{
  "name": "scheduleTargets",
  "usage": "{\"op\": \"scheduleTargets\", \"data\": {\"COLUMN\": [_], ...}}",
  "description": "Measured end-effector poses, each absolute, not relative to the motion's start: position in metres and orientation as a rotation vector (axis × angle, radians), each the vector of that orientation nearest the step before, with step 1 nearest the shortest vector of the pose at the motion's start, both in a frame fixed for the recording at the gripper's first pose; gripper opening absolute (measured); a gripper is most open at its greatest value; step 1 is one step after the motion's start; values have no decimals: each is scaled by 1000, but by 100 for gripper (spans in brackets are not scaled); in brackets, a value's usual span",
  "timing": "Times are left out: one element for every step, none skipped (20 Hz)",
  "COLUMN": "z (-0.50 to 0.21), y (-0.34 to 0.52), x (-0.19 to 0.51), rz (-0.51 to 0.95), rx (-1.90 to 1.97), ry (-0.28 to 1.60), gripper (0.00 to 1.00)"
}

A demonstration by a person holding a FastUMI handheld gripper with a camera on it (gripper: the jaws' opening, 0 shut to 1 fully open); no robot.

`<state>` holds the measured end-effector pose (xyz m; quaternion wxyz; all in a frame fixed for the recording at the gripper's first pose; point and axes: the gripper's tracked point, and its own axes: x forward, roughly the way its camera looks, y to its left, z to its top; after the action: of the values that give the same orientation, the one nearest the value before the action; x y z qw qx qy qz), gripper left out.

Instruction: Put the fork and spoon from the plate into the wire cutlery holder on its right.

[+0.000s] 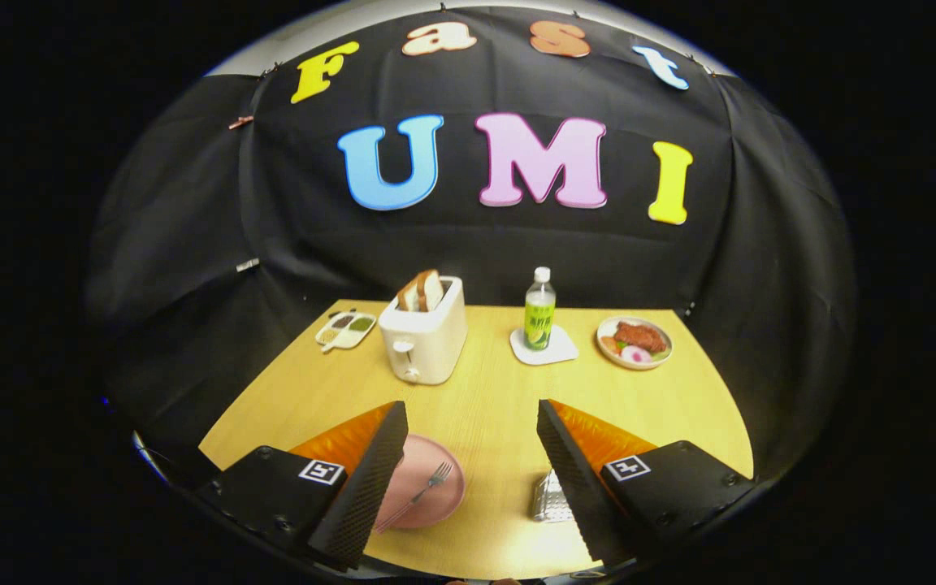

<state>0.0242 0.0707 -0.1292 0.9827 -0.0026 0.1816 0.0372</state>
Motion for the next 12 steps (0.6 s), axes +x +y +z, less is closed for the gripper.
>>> {"op": "scheduleTargets", "data": {"z": [-145,-161,-178,-193,-208,-220,-235,-249,-266,-279,-292,-304], "y": [78,86,94,102,108,114,120,125,130,134,137,139], "x": [24,23,22,21,20,20,19,17,16,15,13,13], "rz": [87,99,113,124,131,133,135,136,137,139,138,139], "rx": [-10,-17,-23,-22,-24,-25,-24,-23,-20,-18,-21,-31], "ry": [408,455,506,549,588,628,668,713,757,796,833,864], "gripper": [100,100,100,100,100,100,100,100,100,99,98,94]}}
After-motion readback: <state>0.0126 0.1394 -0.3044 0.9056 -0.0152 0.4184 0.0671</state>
